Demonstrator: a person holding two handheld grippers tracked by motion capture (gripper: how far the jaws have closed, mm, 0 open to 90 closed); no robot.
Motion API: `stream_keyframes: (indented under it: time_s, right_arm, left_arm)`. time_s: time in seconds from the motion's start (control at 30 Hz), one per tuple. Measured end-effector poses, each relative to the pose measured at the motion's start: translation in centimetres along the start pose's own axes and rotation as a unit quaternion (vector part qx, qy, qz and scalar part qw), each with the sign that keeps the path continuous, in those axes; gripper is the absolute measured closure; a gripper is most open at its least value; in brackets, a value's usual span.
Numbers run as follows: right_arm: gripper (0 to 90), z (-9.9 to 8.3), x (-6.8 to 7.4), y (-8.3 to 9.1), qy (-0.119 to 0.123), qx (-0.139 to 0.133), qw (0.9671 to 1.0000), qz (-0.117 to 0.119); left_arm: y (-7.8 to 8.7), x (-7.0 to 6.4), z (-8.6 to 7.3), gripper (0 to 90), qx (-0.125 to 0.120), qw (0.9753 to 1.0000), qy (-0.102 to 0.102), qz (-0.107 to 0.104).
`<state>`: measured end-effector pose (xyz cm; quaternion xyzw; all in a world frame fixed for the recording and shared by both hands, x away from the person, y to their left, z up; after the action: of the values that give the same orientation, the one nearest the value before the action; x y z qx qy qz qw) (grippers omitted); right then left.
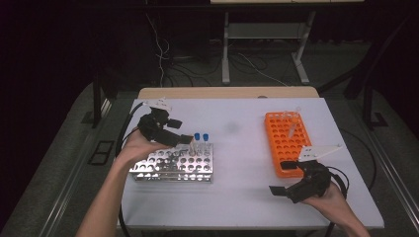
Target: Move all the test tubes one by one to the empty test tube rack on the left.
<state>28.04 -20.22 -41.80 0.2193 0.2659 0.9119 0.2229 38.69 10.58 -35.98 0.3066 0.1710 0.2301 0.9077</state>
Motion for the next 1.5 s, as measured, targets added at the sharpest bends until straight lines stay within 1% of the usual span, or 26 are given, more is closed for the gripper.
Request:
stream_keyframes:
  time_s: [0.1, 0.13, 0.23, 0.33, 0.4, 0.47, 0.63, 0.77, 0.97, 1.03, 1.2, 1.33, 1.5]
  right_arm:
    - [0.3, 0.2, -0.3, 0.4, -0.001, 0.0, 1.0, -0.005]
    - [0.3, 0.3, -0.4, 0.5, -0.001, 0.0, 1.0, -0.006]
    - [0.3, 0.6, -0.7, 0.9, -0.001, 0.002, 0.9999, -0.012]
    - [0.3, 0.8, -1.1, 1.3, -0.003, 0.004, 0.9998, -0.019]
    - [0.4, 1.0, -1.4, 1.6, -0.003, 0.005, 0.9997, -0.023]
    - [0.3, 1.2, -1.8, 1.8, -0.004, 0.006, 0.9996, -0.029]
    - [0.3, 1.8, -2.7, 2.6, -0.005, 0.005, 0.9992, -0.04]
    - [0.3, 2.0, -3.6, 3.1, -0.008, 0.009, 0.9986, -0.051]
    - [0.3, 2.1, -5.2, 3.6, -0.015, 0.015, 0.9975, -0.067]
    - [0.4, 2.2, -5.8, 3.7, -0.018, 0.014, 0.9973, -0.07]
    - [0.4, 2.5, -7.3, 4.0, -0.024, 0.018, 0.9964, -0.079]
    - [0.4, 3.0, -8.4, 4.2, -0.029, 0.014, 0.9959, -0.085]
    - [0.4, 3.3, -10.0, 4.2, -0.035, 0.011, 0.9948, -0.095]
  left_arm:
    - [0.5, -0.4, -0.2, 11.7, -0.011, 0.9999, 0.006, 0.009]
    - [0.6, -0.5, -0.3, 8.5, -0.014, 0.9998, 0.01, 0.012]
    - [0.7, -1.0, -0.7, 0.0, -0.014, 0.9995, 0.014, 0.023]
    - [0.9, -1.7, -1.0, 0.0, -0.021, 0.9994, 0.011, 0.027]
    - [1.0, -2.1, -1.2, 0.0, -0.028, 0.9991, 0.012, 0.029]
    - [1.1, -2.6, -1.3, 0.0, -0.032, 0.999, 0.008, 0.03]
    - [1.4, -3.7, -1.6, 0.0, -0.048, 0.9984, 0.002, 0.029]
    - [1.6, -4.6, -2.0, 0.0, -0.056, 0.998, -0.003, 0.03]
    - [1.3, -5.8, -3.1, 0.0, -0.059, 0.9979, -0.008, 0.024]
    - [1.2, -6.1, -3.5, 0.0, -0.062, 0.9978, -0.006, 0.02]
    - [1.1, -6.8, -4.2, 0.0, -0.068, 0.9976, -0.006, 0.016]
    - [1.1, -7.2, -4.7, 0.0, -0.072, 0.9973, -0.006, 0.015]
    - [0.9, -7.7, -5.4, 0.0, -0.068, 0.9976, -0.008, 0.011]
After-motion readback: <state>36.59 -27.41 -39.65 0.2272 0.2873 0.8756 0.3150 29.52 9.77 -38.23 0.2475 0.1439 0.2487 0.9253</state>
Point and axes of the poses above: each handheld gripper's, and its own axes: y roughly backward along the jaws, z roughly out of its top, x roughly to its left, the point moved 8 cm from there along -y, roughly forward along the jaws
